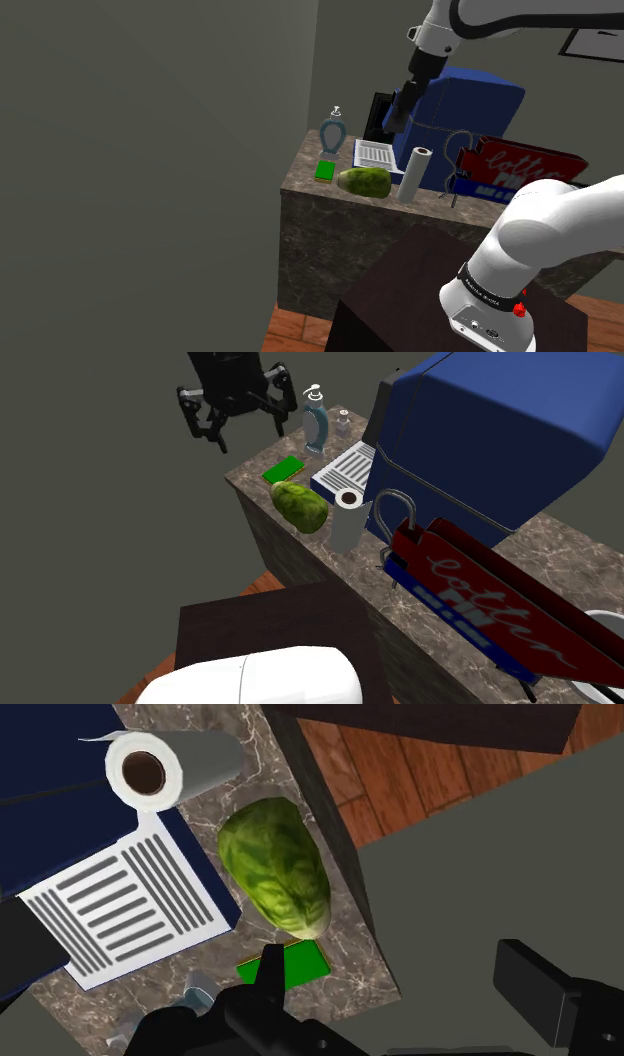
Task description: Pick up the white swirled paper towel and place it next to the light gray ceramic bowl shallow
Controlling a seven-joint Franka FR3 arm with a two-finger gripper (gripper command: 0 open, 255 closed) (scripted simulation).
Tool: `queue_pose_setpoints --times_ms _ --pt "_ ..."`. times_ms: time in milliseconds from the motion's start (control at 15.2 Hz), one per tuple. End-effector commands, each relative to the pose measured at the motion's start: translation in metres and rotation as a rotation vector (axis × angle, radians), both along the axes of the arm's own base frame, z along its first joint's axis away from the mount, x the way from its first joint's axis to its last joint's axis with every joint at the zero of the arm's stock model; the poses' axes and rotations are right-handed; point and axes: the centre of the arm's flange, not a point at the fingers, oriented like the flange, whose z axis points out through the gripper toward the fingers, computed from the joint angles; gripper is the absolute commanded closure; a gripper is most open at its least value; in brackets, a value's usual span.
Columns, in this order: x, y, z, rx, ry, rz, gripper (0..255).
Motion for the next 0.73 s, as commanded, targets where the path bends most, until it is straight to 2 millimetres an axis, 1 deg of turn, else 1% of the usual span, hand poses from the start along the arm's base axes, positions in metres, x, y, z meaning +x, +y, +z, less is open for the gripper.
queue_pose_setpoints --times_ms 0,660 --pt "0.001 -0.020 -0.017 -0.001 0.011 0.006 0" --pt "-0.002 -0.123 -0.098 -0.006 0.064 0.026 0"
